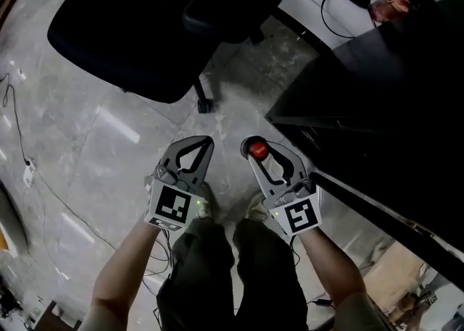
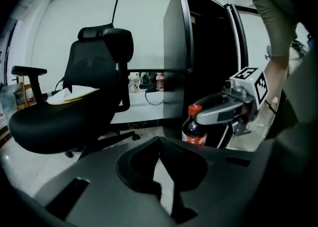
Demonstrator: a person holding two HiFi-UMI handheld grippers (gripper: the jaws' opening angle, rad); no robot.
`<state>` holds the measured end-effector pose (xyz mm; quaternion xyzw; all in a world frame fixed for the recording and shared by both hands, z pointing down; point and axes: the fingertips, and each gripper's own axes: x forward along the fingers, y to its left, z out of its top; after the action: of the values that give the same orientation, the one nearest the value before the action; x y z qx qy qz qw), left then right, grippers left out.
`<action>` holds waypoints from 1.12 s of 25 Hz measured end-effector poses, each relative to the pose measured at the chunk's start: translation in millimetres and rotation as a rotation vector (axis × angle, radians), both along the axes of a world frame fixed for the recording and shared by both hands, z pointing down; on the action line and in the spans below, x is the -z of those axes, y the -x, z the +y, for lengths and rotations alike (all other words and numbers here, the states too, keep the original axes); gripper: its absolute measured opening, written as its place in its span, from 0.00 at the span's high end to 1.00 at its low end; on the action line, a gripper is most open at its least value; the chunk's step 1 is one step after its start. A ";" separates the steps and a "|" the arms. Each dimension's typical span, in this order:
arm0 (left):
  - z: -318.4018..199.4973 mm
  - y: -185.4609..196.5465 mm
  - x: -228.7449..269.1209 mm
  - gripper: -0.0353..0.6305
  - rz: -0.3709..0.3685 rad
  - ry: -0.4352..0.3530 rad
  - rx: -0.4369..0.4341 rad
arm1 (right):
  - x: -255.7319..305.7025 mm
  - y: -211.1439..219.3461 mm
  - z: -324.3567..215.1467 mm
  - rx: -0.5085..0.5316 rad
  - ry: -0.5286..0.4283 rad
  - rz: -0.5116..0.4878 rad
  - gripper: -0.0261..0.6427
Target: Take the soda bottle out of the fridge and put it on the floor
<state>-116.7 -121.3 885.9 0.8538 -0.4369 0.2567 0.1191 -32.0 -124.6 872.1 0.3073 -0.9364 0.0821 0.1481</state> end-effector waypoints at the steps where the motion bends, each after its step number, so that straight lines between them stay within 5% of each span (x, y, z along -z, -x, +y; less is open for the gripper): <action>1: 0.8 -1.1 -12.6 0.94 0.004 0.003 -0.005 | -15.3 -0.3 0.7 0.002 0.003 0.003 0.80; 15: -5.5 -19.9 -152.5 0.94 0.100 0.032 -0.037 | -198.9 -9.0 3.8 -0.004 0.059 0.059 0.80; 28: -17.8 -41.8 -243.2 0.94 0.039 0.026 -0.104 | -291.0 -16.4 -4.3 -0.028 0.030 0.132 0.80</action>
<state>-74.9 -139.1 1129.1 0.8786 -0.3863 0.2513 0.1253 -15.7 -128.9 1163.1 0.3228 -0.9189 0.0777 0.2129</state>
